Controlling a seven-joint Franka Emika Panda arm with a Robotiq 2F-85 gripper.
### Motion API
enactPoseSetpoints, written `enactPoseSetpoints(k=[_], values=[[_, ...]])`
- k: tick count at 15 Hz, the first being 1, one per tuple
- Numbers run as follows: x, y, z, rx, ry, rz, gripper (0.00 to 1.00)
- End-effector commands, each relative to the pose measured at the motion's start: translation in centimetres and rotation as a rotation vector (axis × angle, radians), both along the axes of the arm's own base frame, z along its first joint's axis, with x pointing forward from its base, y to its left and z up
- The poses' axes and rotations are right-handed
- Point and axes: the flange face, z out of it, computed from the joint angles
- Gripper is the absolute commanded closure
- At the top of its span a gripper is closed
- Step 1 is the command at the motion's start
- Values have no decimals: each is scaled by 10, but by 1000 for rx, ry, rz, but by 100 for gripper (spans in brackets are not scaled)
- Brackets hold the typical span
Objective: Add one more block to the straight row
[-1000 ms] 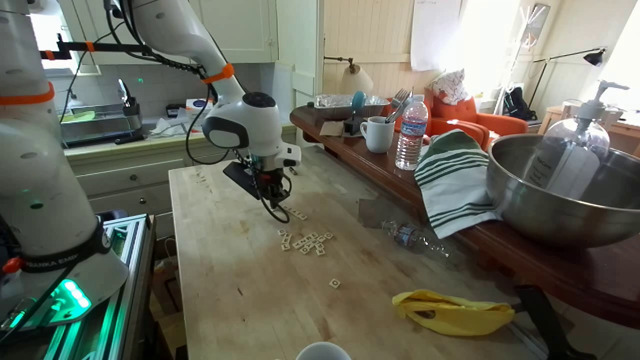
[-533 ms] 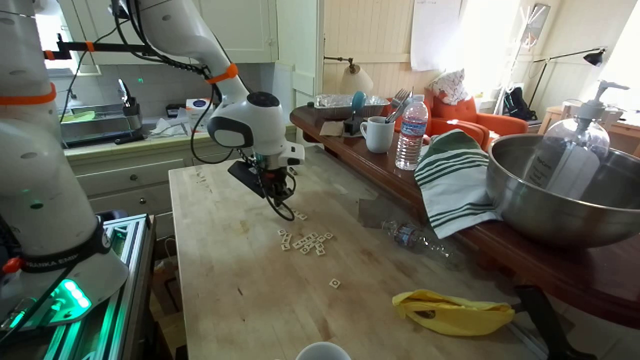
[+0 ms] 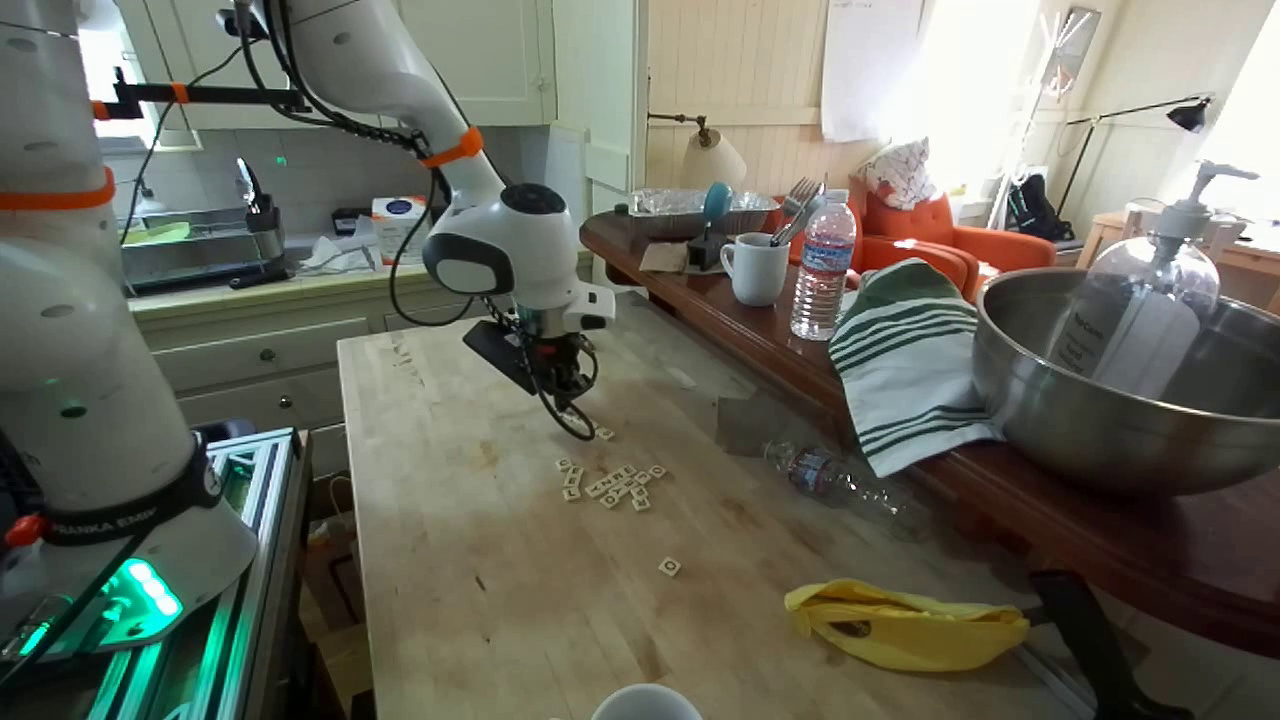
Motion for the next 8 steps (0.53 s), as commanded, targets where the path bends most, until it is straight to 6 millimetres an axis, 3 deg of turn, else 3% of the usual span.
enactPoseSetpoints(k=[1, 8], values=[[1, -2, -40, -22, 62, -9, 100], [1, -7, -42, -28, 64, -17, 100]])
